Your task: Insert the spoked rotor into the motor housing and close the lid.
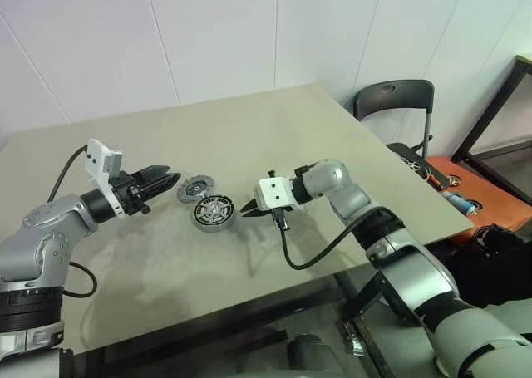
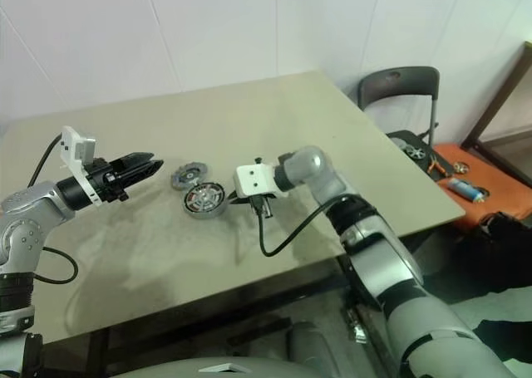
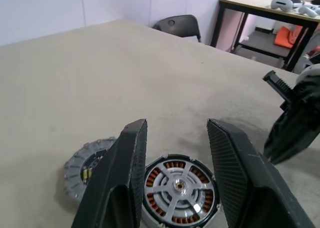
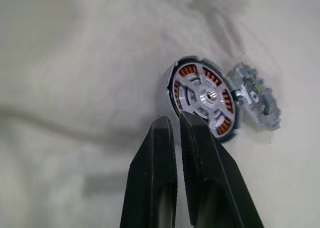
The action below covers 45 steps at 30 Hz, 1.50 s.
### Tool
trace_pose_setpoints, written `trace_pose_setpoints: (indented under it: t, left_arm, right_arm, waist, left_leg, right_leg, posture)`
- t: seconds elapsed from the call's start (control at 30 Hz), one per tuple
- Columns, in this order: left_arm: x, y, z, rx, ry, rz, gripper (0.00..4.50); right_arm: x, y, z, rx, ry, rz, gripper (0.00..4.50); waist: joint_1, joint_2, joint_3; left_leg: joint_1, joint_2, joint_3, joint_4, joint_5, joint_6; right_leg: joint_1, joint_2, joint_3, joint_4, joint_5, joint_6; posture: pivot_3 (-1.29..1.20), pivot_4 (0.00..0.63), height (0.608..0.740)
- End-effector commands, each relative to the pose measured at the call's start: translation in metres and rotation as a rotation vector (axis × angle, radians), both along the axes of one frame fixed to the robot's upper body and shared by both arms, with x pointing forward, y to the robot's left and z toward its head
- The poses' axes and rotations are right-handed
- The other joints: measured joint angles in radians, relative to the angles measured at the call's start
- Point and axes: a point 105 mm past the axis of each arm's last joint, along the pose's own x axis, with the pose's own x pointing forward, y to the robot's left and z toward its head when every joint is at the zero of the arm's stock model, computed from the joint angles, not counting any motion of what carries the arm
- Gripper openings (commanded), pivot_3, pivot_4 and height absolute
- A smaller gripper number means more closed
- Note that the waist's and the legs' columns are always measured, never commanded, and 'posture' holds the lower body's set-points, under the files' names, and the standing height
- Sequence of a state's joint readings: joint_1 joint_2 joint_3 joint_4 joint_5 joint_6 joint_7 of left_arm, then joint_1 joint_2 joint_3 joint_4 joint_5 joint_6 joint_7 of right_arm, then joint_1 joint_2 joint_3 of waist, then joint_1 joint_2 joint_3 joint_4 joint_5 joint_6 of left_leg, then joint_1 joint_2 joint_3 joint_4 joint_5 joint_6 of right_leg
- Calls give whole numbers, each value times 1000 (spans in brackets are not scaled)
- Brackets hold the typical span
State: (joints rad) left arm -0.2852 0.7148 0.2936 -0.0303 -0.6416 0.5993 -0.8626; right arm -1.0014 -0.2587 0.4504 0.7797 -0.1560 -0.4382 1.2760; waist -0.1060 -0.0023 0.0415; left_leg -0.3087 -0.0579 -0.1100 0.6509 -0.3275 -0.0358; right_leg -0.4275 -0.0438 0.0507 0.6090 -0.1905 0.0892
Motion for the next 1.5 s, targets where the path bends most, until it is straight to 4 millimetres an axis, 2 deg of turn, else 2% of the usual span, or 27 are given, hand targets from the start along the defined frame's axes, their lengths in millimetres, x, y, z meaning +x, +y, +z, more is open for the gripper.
trace_pose_setpoints:
  t: [0.03, 0.17, 0.3, 0.43, 0.6, 0.77, 0.9, 1.13, 1.27, 1.37, 1.5]
  left_arm:
    - [-5, 7, 9, 64, -51, -21, 2043]
    - [-15, 1, 7, 113, -64, -71, 2043]
    - [-35, -5, 2, 133, -40, -124, 2043]
    - [-49, -9, -6, 180, -23, -148, 2043]
    - [-70, -4, -22, 219, 45, -177, 2043]
    - [-66, 7, -26, 223, 56, -123, 2043]
    - [-66, 2, -24, 205, 41, -117, 2043]
    - [-64, 2, -24, 191, 32, -91, 2043]
    - [-64, -1, -24, 175, 28, -85, 2043]
    - [-63, 2, -26, 182, 22, -56, 2043]
    - [-60, 0, -22, 152, 4, -39, 2043]
  right_arm:
    - [8, 9, 15, -101, -210, 126, 317]
    - [15, 1, 2, -220, -299, 166, 317]
    - [13, 7, -4, -277, -313, 218, 317]
    - [7, 19, -9, -226, -299, 234, 317]
    - [16, 19, -9, -328, -427, 253, 317]
    - [23, 33, -5, -323, -535, 236, 317]
    - [28, 44, -3, -309, -623, 222, 317]
    - [34, 44, -9, -346, -735, 243, 317]
    - [33, 40, -12, -379, -705, 245, 317]
    - [29, 49, -9, -328, -712, 258, 902]
    - [21, 57, -16, -327, -686, 282, 2227]
  waist:
    - [0, 0, 0]
    - [12, -1, -1]
    - [9, -1, 0]
    - [8, -1, 0]
    - [8, 0, 1]
    - [10, 0, 1]
    - [9, 0, 1]
    - [9, 0, 1]
    - [8, 0, 1]
    - [7, 0, 1]
    - [6, 0, 1]
  left_leg:
    - [0, 0, 0, 0, 0, 0]
    - [1, 0, -1, -2, 0, 0]
    - [-1, -1, 0, -1, 0, 0]
    - [-3, 0, -1, -2, 0, 0]
    - [-2, 0, -1, -1, 0, 0]
    - [-2, 0, -2, -1, 0, 0]
    - [-1, 0, -2, -2, 0, -1]
    - [-1, 0, -2, -2, 0, -1]
    - [-1, 0, -2, -2, 0, -1]
    - [-1, 0, -2, -2, 0, -1]
    - [-1, 0, -2, -2, 0, -1]
  right_leg:
    - [0, 0, 0, 1, 0, -1]
    - [0, 0, -1, 1, -2, -3]
    - [-2, -2, 0, 1, -2, -3]
    - [-5, -1, 0, 3, -2, -4]
    - [-4, 0, 0, 5, -3, -5]
    - [-4, 0, -1, 5, -3, -6]
    - [-4, 0, -1, 6, -3, -6]
    - [-4, 0, -1, 5, -4, -6]
    - [-4, 1, -1, 6, -4, -6]
    - [-4, 1, -1, 6, -4, -6]
    - [-4, 1, -1, 6, -4, -6]
  posture:
    - [0, 0, 740]
    - [0, 0, 740]
    - [0, 0, 740]
    - [0, 0, 740]
    - [0, 0, 740]
    - [0, 0, 740]
    - [0, 0, 740]
    - [0, 0, 740]
    - [0, 0, 740]
    - [0, 0, 740]
    - [0, 0, 740]
